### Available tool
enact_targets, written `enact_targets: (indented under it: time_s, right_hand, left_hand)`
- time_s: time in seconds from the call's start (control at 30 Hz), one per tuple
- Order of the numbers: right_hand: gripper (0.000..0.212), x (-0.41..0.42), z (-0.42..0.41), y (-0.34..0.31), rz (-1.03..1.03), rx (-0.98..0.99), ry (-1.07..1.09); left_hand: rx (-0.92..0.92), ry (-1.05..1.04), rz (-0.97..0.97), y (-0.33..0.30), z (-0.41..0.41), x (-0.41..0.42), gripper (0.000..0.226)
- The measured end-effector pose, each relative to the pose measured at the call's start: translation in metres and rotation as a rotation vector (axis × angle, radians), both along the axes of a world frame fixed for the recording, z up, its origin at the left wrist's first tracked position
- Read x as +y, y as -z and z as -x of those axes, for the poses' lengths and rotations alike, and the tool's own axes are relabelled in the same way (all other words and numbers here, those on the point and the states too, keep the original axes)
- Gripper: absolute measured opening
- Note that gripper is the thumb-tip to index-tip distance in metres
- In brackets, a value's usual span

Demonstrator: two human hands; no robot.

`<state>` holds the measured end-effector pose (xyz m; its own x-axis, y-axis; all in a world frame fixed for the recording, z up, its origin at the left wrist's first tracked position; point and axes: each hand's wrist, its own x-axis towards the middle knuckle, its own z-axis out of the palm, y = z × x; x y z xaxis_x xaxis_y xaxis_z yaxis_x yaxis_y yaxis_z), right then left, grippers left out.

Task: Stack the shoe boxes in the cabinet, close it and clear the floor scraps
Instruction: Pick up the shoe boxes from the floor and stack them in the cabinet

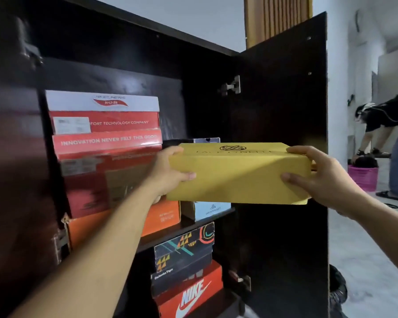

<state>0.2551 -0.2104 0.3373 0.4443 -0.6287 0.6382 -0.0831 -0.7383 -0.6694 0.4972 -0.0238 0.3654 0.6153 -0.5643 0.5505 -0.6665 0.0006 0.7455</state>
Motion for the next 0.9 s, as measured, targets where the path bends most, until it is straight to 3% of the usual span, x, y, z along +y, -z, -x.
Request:
enact_targets:
  time_s: [0.37, 0.9]
  right_hand:
    - [0.053, -0.009, -0.075, -0.111, 0.183, -0.246, -0.026]
    - [0.054, -0.037, -0.222, -0.219, 0.219, -0.332, -0.217]
  left_hand:
    - [-0.104, -0.243, 0.250, -0.121, -0.028, 0.009, 0.067]
    - [-0.216, -0.521, 0.306, -0.226, -0.119, 0.024, 0.064]
